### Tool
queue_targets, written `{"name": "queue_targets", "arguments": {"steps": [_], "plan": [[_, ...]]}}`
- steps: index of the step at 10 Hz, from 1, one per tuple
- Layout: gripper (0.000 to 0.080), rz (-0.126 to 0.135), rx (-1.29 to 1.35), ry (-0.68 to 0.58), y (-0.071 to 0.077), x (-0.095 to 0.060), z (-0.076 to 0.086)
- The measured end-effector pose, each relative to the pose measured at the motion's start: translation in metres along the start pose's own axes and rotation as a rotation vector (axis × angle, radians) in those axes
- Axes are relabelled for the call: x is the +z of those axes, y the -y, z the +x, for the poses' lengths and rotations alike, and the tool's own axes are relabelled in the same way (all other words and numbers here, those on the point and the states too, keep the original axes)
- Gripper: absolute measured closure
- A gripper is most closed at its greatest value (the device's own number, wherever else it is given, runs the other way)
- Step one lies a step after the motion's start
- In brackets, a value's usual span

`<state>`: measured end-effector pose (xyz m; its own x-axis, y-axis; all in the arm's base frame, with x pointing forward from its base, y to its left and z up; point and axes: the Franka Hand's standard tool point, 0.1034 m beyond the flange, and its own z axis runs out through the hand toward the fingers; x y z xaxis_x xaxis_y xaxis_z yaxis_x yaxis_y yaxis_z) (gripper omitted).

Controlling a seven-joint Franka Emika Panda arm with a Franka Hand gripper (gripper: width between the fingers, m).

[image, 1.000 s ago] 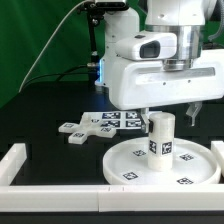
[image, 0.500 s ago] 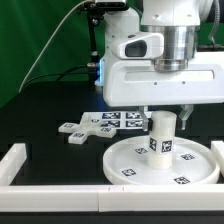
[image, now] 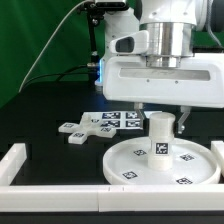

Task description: Assemble round table

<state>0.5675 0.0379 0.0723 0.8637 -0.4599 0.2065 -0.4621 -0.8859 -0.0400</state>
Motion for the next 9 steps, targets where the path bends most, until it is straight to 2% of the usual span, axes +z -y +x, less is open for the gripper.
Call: {"name": "queue_targets", "arguments": {"steps": [2, 5, 6, 8, 9], "plan": [[0.0393, 0.008, 0.229, 0.030, -0.0036, 0.0001, -0.0004], [0.0393, 0.002, 0.377, 0.042, -0.0041, 0.0002, -0.0012], [0.0393, -0.003, 0.464, 0.050, -0.0040, 0.0003, -0.0021], [0.0393, -0.031, 0.729, 0.099, -0.0037, 0.0003, -0.0029], [0.0393, -0.033, 0.879, 0.111, -0.0038, 0.0007, -0.0034]]}}
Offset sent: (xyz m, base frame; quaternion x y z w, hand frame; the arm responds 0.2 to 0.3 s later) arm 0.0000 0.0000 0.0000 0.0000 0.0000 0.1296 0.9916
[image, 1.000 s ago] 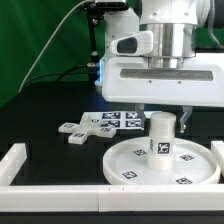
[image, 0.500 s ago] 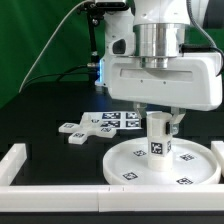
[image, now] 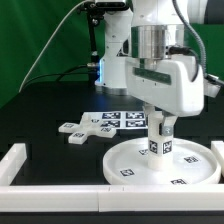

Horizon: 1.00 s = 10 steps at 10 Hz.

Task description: Assemble round table

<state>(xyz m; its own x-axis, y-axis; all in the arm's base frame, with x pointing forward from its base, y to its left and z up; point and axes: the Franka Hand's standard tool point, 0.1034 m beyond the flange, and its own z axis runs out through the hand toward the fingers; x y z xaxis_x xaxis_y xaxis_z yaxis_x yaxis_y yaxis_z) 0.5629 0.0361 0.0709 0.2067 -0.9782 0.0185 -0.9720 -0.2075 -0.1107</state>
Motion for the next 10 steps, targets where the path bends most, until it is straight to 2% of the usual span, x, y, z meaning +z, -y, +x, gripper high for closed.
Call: {"name": "queue_targets", "arguments": {"steps": [4, 8, 10], "plan": [[0.0392, 0.009, 0.482, 0.041, -0.0015, 0.0006, -0.0012], [0.0392, 0.013, 0.755, 0.079, -0.0019, 0.0010, -0.0006], [0.0392, 0.013, 0.778, 0.078, -0.0017, 0.0010, -0.0007]]}}
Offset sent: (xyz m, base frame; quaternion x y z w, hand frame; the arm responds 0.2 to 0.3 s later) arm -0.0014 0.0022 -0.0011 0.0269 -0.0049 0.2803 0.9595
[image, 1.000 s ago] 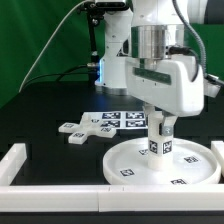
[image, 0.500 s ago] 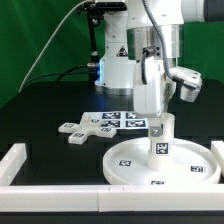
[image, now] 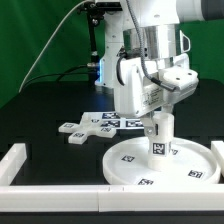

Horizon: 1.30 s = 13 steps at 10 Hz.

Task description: Assemble round table

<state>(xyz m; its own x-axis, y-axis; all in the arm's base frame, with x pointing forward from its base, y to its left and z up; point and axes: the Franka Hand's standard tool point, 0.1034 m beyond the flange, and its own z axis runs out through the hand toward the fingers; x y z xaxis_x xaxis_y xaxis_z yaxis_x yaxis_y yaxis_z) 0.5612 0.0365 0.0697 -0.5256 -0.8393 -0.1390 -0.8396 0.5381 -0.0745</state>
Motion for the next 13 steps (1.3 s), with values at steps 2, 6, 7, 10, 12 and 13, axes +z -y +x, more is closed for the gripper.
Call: {"name": "queue_targets", "arguments": {"steps": [2, 6, 7, 10, 12, 13], "plan": [[0.0291, -0.001, -0.001, 0.000, 0.000, 0.000, 0.000], [0.0151, 0.022, -0.247, 0.027, 0.002, -0.016, -0.011], [0.0151, 0.015, -0.257, 0.039, 0.003, -0.022, -0.014], [0.0151, 0.013, -0.258, 0.030, 0.002, -0.017, -0.012], [0.0151, 0.011, -0.278, 0.030, 0.002, -0.018, -0.011], [0.0151, 0.000, -0.365, 0.039, 0.004, -0.023, -0.007]]}}
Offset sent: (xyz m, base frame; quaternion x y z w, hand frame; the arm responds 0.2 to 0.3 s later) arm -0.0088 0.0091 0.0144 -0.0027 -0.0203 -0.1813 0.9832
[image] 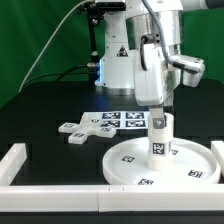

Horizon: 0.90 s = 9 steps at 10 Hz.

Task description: Assemble round table

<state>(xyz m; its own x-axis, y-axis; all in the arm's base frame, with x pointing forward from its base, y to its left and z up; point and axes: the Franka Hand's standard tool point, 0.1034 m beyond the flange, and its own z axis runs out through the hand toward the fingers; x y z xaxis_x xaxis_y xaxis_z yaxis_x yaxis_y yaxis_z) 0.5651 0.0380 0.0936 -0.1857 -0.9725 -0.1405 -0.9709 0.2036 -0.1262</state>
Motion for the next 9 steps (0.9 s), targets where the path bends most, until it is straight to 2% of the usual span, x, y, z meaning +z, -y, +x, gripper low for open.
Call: {"name": "queue_targets", "arguments": {"steps": [1, 3, 5, 9], "plan": [[0.0151, 0.003, -0.086, 0.010, 0.001, -0.010, 0.008], [0.0151, 0.027, -0.310, 0.018, 0.007, -0.030, 0.027], [0.0151, 0.036, -0.482, 0.009, 0.010, -0.035, 0.031], [0.0151, 0.036, -0.718, 0.001, 0.010, -0.034, 0.033]]}}
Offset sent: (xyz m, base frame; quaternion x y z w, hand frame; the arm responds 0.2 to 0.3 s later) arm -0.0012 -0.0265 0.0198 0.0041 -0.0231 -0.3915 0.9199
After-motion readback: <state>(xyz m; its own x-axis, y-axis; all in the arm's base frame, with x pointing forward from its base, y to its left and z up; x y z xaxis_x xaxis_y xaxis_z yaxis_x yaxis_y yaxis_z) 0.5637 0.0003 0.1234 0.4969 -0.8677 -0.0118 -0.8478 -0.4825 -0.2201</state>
